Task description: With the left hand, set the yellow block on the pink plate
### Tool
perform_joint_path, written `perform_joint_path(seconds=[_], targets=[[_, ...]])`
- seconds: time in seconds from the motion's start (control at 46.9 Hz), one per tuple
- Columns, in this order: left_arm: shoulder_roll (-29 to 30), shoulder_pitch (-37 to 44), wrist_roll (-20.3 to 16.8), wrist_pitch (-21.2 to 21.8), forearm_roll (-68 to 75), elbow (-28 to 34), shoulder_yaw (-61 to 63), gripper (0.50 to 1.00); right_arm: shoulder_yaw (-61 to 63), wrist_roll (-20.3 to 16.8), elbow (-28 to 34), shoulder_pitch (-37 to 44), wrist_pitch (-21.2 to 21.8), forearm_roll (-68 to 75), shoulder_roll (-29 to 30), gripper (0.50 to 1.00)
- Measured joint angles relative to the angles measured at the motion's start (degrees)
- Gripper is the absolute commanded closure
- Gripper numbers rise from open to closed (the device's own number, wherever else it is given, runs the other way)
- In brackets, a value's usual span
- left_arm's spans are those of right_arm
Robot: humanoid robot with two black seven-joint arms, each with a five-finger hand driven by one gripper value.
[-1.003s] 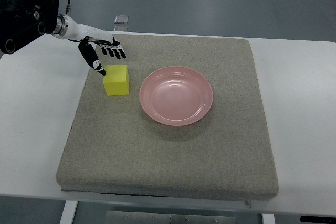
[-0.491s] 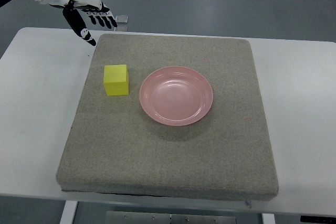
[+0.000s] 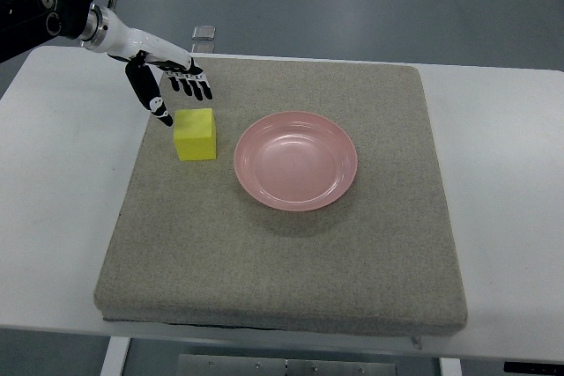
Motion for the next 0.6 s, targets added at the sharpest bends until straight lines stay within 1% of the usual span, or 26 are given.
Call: perform_joint_path(seconds=[0.213, 0.363, 0.598], targets=[[-0.73, 1.77, 0.68, 4.81, 0.67, 0.01, 0.01, 0.639, 0.0, 0.0, 0.0, 0.0, 0.0, 0.0, 0.0, 0.576], [-1.05, 2.52, 1.17, 5.61, 0.78, -0.62, 0.01, 0.639, 0.0, 0.0, 0.0, 0.0, 0.01, 0.0, 0.0, 0.576], [-0.83, 2.31, 2.83, 5.73, 1.25, -5.17, 0.1, 0.636, 0.0, 0.0, 0.0, 0.0, 0.02, 0.0, 0.0, 0.576]])
